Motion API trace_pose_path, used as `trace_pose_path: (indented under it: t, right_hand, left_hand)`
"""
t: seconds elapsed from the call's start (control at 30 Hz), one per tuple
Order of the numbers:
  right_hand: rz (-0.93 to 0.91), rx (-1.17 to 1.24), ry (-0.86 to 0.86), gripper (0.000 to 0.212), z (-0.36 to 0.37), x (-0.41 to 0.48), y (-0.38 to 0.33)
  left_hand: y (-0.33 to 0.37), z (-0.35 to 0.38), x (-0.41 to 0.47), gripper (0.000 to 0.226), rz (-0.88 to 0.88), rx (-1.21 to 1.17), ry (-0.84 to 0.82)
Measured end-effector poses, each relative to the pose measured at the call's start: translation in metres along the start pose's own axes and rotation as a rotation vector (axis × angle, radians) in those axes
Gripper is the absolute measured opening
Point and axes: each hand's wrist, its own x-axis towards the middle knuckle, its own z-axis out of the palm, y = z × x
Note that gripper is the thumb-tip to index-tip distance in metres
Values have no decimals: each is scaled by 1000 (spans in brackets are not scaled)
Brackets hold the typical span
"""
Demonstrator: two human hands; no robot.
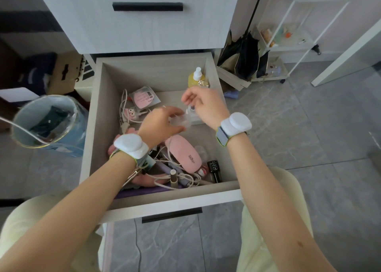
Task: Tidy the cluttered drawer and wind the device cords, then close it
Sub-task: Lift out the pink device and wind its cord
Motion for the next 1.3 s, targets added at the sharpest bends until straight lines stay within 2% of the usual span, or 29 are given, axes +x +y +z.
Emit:
trace_pose_path:
  t: [0.07,0.13,0.23,0.33,0.47,0.73,0.83,0.93,1.07,1.3]
  right_hand:
    - [-1,-165,116,47,-8,6,14]
    - [93,-321,163,45,-12,9,31]
    - [161,-197,266,43,-12,7,40]
    - [138,-19,332,51,-9,7,44]
    - [141,37,354,57,-10,11,51]
    - [116,58,351,57,-8,14,52]
    - [110,53,349,55,-8,13,53]
    - [99,64,361,54,-7,14,54]
    - [103,73,365,53,-8,13,54]
    - [109,64,347,54,-9,14,55]
  left_hand:
    - [16,14,12,48,11,61,-80]
    - [28,33,20,50,-4,144,-128]
    - [38,57,28,46,-55,201,-135]
    - [40,69,33,35,-88,230,-142]
    - [39,80,26,26,-11,294,-131]
    - [25,79,26,20,13,325,-147]
    - [27,70,25,31,13,436,-141]
    - [31,62,24,35,-31,544,-213]
    - [29,61,22,30,-50,521,-283]
    - [31,62,18,37,55,465,-448]
